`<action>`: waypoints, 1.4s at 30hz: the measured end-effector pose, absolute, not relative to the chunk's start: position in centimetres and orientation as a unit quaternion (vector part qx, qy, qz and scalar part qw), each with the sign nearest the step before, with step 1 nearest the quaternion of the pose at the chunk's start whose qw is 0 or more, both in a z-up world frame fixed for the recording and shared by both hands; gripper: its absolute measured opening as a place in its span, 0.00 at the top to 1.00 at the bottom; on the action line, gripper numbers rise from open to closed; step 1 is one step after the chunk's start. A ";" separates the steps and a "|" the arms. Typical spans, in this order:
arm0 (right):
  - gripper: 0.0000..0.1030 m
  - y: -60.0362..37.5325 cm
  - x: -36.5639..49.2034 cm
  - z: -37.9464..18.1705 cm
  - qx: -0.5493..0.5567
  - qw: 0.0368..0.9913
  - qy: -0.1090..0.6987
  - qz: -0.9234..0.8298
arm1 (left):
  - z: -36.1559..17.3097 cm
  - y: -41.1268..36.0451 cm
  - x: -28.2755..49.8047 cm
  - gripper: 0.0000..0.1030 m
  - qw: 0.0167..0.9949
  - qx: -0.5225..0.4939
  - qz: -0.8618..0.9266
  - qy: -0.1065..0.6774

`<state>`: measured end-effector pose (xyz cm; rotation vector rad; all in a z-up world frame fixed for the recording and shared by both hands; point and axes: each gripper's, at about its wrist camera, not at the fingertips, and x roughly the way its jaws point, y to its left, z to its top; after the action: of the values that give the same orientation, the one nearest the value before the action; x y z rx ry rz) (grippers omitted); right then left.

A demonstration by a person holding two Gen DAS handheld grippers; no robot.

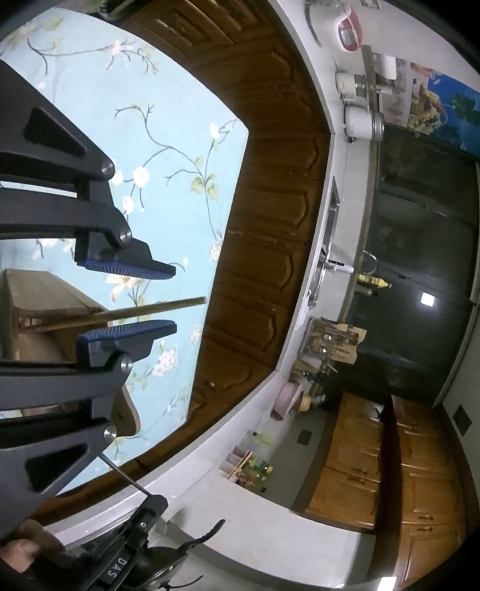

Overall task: Organize utensils
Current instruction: 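Drop the chopstick and utensil into the wooden caddy, opening both tools, then move both tools back down toward the remaining utensils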

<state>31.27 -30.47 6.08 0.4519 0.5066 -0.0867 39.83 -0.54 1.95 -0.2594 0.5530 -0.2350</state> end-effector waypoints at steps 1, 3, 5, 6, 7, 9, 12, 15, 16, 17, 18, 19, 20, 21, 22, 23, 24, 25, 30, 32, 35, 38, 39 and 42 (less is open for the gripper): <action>0.91 -30.5 31.3 6.0 0.221 0.942 0.249 -0.042 | 2.0 -0.5 39.9 0.78 0.946 -0.129 -0.115 0.273; 0.91 -30.6 31.2 6.0 0.221 0.942 0.251 -0.041 | 2.0 -0.5 39.9 0.77 0.945 -0.130 -0.116 0.275; 0.90 -30.6 31.1 6.1 0.221 0.942 0.249 -0.042 | 2.1 -0.5 39.7 0.70 0.945 -0.128 -0.115 0.277; 0.89 -30.5 31.1 6.1 0.221 0.942 0.248 -0.044 | 2.2 -0.4 39.6 0.67 0.945 -0.129 -0.115 0.276; 0.84 -30.6 31.2 6.2 0.222 0.942 0.249 -0.044 | 2.4 -0.4 39.4 0.62 0.946 -0.129 -0.115 0.275; 0.62 -30.9 30.9 6.3 0.232 0.941 0.244 -0.040 | 2.6 -0.4 38.9 0.55 0.947 -0.126 -0.111 0.273; 0.50 -30.8 30.2 6.8 0.232 0.943 0.236 -0.042 | 2.9 -0.1 38.0 0.45 0.946 -0.128 -0.114 0.276; 0.50 -30.8 29.2 7.2 0.234 0.942 0.236 -0.037 | 3.2 0.5 36.5 0.35 0.945 -0.132 -0.112 0.278; 0.50 -30.8 28.9 7.2 0.233 0.942 0.237 -0.036 | 3.2 0.8 35.9 0.34 0.945 -0.131 -0.108 0.278; 0.50 -30.8 28.6 7.3 0.232 0.943 0.237 -0.036 | 3.3 1.0 35.4 0.34 0.945 -0.132 -0.107 0.278; 0.50 -30.9 28.3 7.3 0.233 0.943 0.237 -0.037 | 3.4 1.3 35.0 0.33 0.945 -0.133 -0.107 0.279; 0.50 -30.9 27.9 7.3 0.234 0.942 0.236 -0.036 | 3.4 1.5 34.5 0.31 0.944 -0.133 -0.106 0.283; 0.50 -30.9 27.6 7.4 0.235 0.942 0.236 -0.036 | 3.4 1.8 34.0 0.31 0.943 -0.133 -0.106 0.287; 0.50 -30.8 27.4 7.4 0.235 0.942 0.237 -0.037 | 3.6 2.0 33.6 0.31 0.942 -0.134 -0.105 0.289; 0.50 -30.8 27.1 7.5 0.236 0.941 0.238 -0.036 | 3.5 2.4 33.0 0.30 0.941 -0.137 -0.103 0.290; 0.50 -30.7 26.8 7.5 0.238 0.941 0.238 -0.036 | 3.6 2.8 32.5 0.30 0.941 -0.138 -0.101 0.293; 0.50 -30.7 26.4 7.5 0.240 0.940 0.239 -0.035 | 3.7 3.0 32.0 0.30 0.940 -0.139 -0.101 0.295; 0.50 -30.6 26.0 7.5 0.241 0.940 0.239 -0.035 | 3.6 3.3 31.4 0.30 0.939 -0.141 -0.099 0.298; 0.50 -29.9 23.6 6.8 0.240 0.937 0.253 -0.032 | 3.0 4.6 29.0 0.29 0.929 -0.151 -0.089 0.327; 0.50 -29.6 22.5 6.2 0.242 0.934 0.261 -0.030 | 2.8 5.3 28.0 0.29 0.923 -0.161 -0.084 0.339; 0.49 -29.2 21.0 5.6 0.244 0.931 0.270 -0.032 | 2.8 6.0 27.0 0.29 0.917 -0.171 -0.077 0.351; 0.49 -28.9 19.5 4.7 0.245 0.926 0.284 -0.033 | 2.9 6.2 25.6 0.29 0.915 -0.172 -0.070 0.357; 0.49 -28.8 18.9 4.2 0.245 0.924 0.291 -0.034 | 2.9 6.1 25.2 0.29 0.914 -0.172 -0.070 0.360; 0.49 -28.6 17.3 3.1 0.242 0.920 0.304 -0.041 | 2.7 6.1 23.7 0.28 0.911 -0.177 -0.073 0.366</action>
<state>17.33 -28.62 3.08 0.4974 0.6256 -0.0838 23.66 6.15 2.68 -0.3654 0.7552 -0.1504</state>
